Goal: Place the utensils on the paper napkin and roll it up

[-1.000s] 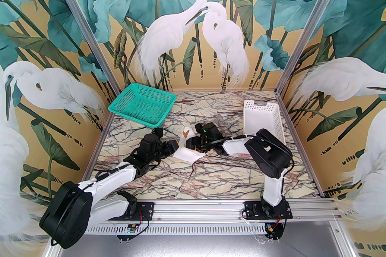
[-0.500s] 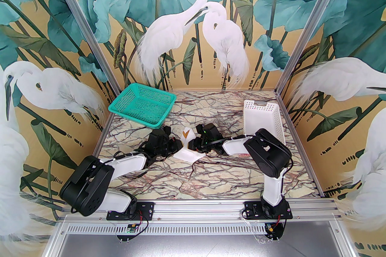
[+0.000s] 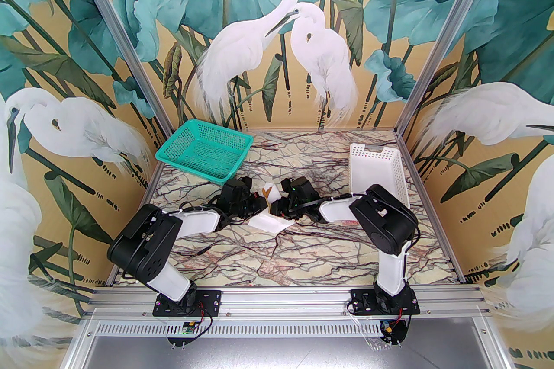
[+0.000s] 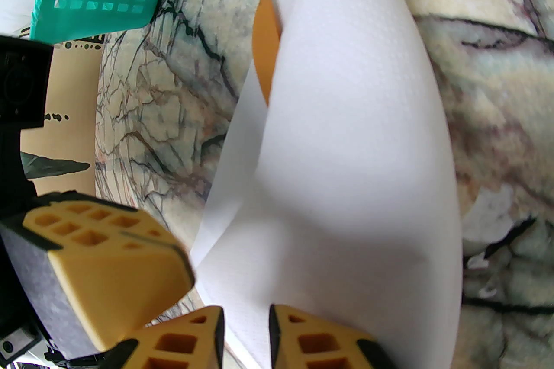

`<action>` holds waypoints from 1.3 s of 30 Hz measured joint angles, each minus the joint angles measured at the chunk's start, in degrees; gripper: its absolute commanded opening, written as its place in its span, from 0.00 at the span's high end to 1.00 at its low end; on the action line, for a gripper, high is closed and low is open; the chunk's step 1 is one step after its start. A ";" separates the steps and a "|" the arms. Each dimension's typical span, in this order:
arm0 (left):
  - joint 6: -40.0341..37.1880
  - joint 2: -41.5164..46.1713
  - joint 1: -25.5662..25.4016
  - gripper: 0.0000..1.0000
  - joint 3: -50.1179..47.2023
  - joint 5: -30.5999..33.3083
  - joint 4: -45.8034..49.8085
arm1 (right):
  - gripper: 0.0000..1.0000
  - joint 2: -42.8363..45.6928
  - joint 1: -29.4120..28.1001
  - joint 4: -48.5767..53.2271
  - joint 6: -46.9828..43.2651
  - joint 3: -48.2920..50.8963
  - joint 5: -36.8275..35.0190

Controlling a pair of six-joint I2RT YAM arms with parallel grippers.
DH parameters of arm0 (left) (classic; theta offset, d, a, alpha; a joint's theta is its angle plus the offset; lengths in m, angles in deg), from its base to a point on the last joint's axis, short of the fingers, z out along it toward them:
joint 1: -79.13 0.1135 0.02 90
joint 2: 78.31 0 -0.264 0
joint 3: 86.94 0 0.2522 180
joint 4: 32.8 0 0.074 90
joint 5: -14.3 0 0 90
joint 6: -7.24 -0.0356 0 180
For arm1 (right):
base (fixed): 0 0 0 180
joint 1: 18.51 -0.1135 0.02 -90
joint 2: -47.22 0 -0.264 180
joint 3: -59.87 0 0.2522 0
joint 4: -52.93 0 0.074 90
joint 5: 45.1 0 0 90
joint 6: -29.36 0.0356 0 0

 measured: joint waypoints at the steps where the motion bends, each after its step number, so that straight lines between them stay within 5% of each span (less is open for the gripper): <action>1: -0.31 -0.28 0.00 0.95 0.28 0.04 0.39 | 0.73 0.00 0.00 0.09 0.00 -0.07 0.00; 26: -5.22 -4.11 -0.72 0.96 1.27 3.54 4.90 | 0.72 1.18 -0.02 7.87 -1.99 -2.91 0.26; 34: -5.25 -4.11 -1.42 0.98 1.27 4.50 4.68 | 0.98 11.96 0.63 14.49 -6.36 -1.27 -0.22; 39: -5.25 -4.11 -1.86 0.98 1.27 5.18 4.61 | 1.00 14.32 1.64 14.69 -7.34 3.61 -0.20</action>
